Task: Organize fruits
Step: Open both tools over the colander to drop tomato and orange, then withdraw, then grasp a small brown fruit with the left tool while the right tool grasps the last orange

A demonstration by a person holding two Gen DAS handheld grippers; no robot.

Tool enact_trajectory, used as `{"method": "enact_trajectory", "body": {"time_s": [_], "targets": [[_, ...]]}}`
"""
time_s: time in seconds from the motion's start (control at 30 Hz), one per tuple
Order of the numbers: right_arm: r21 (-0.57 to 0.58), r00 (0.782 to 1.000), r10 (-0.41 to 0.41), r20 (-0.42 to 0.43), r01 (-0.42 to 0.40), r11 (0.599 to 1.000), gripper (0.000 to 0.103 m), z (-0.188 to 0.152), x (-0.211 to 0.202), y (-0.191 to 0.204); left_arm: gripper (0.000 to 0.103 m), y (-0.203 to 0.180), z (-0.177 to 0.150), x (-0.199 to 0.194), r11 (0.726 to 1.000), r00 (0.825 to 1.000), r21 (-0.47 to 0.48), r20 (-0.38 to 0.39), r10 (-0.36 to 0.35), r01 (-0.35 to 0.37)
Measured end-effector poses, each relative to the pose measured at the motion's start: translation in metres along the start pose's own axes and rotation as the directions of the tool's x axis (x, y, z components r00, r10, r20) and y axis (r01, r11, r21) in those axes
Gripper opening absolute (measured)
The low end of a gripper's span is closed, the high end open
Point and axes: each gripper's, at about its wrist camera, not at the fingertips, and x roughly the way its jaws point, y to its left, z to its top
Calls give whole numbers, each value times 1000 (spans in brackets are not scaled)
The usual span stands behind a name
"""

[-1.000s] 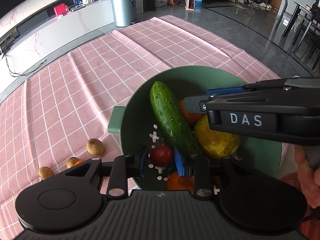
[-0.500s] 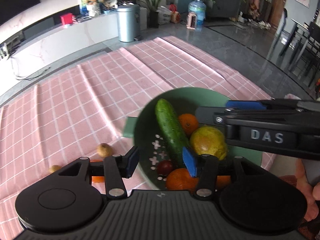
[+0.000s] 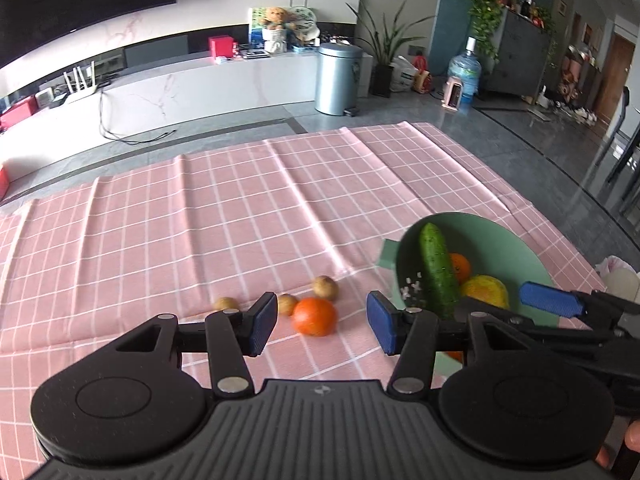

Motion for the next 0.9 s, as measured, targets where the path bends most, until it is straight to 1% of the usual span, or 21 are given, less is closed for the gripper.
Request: {"method": "enact_trajectory", "body": {"time_s": [0.07,0.2,0.3,0.43,0.57,0.67,0.77,0.8,0.83,0.87,0.9], "targets": [[-4,1000,8,0,-8,1000,81,-7,-2,8,61,8,-5,-3,1000,1000,-12,1,11,-11],[-27,1000,5,18,-4,1000,81,-21,-6,27,61,23,-18,-5,998,999,-40,1,39,-39],[-62,1000,1,11,-1,998,81,-31,-4,44,61,36,-27,-6,996,999,-77,-13,45,-46],[-97,1000,2,15,0,995,81,-44,-2,63,61,52,-36,-7,991,998,-115,-15,62,-63],[-139,1000,6,14,-4,990,81,-53,4,80,61,67,-45,-7,984,998,-164,1,70,-68],[-165,1000,6,10,-4,986,81,-60,9,90,61,72,-50,-3,984,999,-172,-6,43,-43],[-187,1000,-4,6,5,982,81,-65,17,96,60,75,-56,3,990,999,-137,-19,32,-34],[-194,1000,-7,2,7,981,80,-66,19,97,60,76,-57,6,991,999,-132,-35,29,-33],[-202,1000,-13,-1,12,979,78,-67,22,98,60,79,-58,9,990,998,-137,-51,23,-30],[-210,1000,-23,-5,21,977,72,-69,26,101,58,81,-59,12,989,998,-148,-57,10,-18],[-216,999,-33,-11,30,976,71,-69,30,102,57,84,-60,15,987,999,-161,-54,-7,-2]]}}
